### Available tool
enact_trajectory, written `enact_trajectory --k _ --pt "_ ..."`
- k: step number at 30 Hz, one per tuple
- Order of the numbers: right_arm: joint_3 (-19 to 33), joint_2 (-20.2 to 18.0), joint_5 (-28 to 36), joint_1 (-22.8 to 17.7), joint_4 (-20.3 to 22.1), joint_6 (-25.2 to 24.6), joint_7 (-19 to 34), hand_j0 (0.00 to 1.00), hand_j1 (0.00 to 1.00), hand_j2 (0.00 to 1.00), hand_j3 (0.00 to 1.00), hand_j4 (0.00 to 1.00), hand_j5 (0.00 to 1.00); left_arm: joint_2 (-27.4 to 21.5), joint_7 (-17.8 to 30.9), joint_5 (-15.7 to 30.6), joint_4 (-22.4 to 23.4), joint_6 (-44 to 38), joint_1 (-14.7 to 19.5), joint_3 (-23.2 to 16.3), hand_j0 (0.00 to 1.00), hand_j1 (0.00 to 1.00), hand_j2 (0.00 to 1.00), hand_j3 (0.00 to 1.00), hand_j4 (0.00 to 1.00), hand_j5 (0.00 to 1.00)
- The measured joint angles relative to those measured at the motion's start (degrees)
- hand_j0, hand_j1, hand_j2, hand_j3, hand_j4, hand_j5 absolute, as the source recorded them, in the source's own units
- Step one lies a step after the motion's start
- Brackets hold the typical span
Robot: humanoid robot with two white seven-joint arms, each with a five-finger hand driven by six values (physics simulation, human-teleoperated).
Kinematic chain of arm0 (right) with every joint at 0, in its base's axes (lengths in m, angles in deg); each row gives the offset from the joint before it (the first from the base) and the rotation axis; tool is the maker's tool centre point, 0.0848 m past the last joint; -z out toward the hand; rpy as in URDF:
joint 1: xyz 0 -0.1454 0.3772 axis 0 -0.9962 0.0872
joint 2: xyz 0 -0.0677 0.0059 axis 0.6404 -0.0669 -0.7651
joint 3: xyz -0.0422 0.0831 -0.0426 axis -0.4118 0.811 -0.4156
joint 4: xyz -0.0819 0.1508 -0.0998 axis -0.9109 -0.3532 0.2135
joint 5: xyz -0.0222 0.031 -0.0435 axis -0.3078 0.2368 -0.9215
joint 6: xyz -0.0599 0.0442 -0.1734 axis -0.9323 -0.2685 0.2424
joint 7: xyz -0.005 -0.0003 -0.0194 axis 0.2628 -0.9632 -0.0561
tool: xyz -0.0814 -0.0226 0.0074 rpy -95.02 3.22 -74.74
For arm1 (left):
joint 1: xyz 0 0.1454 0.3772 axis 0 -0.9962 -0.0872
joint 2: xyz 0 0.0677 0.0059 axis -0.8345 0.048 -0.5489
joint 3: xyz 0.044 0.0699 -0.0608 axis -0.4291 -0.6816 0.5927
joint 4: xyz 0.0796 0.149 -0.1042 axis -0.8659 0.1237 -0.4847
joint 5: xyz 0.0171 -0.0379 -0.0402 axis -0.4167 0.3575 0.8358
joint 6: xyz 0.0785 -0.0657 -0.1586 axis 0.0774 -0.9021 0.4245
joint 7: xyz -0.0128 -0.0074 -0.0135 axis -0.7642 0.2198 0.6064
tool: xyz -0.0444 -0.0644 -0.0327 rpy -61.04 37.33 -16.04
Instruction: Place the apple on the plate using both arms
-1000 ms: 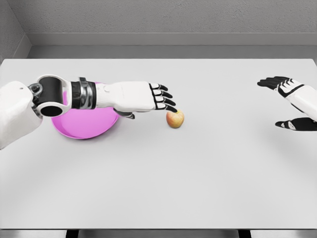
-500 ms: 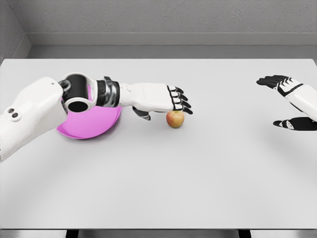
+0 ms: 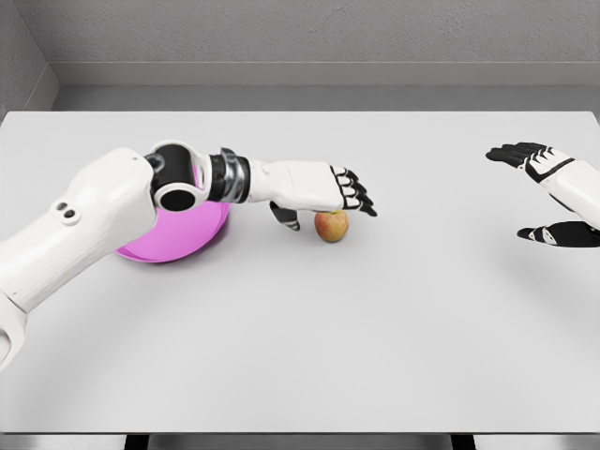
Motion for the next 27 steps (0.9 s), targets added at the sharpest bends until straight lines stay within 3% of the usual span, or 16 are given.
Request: enact_trajectory --k 5,13,27 --pt "0.00 0.00 -0.02 0.00 -0.07 0.00 0.00 1.00 1.00 1.00 1.00 1.00 1.00 0.44 0.00 0.00 0.32 0.00 -0.09 -0.49 1.00 1.00 1.00 1.00 1.00 1.00" --pt "0.00 0.00 -0.02 0.00 -0.06 0.00 0.00 1.00 1.00 1.00 1.00 1.00 1.00 0.58 0.37 -0.12 0.44 0.00 -0.26 -0.86 0.79 0.79 0.79 0.79 0.79 0.79" --pt "0.02 0.00 -0.01 -0.09 -0.04 0.00 0.00 1.00 1.00 1.00 1.00 1.00 1.00 0.67 0.96 -0.17 1.89 0.00 -0.70 -1.00 0.82 0.82 0.82 0.82 0.82 0.82"
